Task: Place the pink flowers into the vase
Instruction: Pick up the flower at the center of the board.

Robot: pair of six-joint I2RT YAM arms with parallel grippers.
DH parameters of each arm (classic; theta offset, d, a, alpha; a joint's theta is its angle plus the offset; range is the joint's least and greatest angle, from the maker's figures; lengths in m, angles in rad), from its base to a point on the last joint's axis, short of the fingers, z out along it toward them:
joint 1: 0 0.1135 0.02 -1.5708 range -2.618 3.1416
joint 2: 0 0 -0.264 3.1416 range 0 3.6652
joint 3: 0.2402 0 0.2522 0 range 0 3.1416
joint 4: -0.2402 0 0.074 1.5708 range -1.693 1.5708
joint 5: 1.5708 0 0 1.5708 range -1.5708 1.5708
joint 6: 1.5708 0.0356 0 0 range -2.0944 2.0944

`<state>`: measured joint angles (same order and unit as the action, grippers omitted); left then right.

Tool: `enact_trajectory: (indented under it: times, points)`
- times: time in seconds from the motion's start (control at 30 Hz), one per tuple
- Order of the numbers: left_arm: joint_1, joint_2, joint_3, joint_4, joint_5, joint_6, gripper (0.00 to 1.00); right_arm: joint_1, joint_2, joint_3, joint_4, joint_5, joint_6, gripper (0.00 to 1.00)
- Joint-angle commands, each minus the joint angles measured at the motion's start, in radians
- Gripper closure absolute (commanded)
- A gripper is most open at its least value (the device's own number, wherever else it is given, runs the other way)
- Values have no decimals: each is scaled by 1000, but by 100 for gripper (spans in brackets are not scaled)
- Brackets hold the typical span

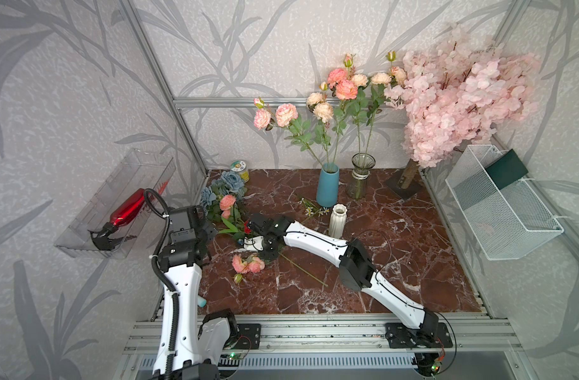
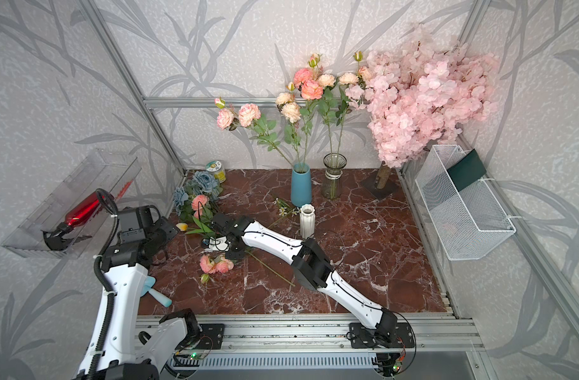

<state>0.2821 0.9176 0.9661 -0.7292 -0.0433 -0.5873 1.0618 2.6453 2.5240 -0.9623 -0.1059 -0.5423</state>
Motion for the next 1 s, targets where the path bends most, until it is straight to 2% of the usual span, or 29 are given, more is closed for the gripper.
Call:
enact_trajectory:
  times: [0.0,0.27,0.33,0.5,0.8,0.97]
  points:
    - [8,-10,25,-9,-12,-10,39,-6,-25,1,-9,-22,35,100]
    - [12,-11,31,-20,-16,-9,39,-32,-129,-19,49,-99,152,100]
    - [14,-16,38,-30,-25,-4,39,-70,-153,-18,69,-124,196,100]
    - [15,-26,51,-46,-35,10,39,-102,-204,-19,122,-233,319,100]
    - [15,-47,54,-56,-62,16,39,-160,-217,-21,288,-461,633,100]
    - [15,-57,51,-50,-57,15,39,-164,-255,-59,414,-495,781,100]
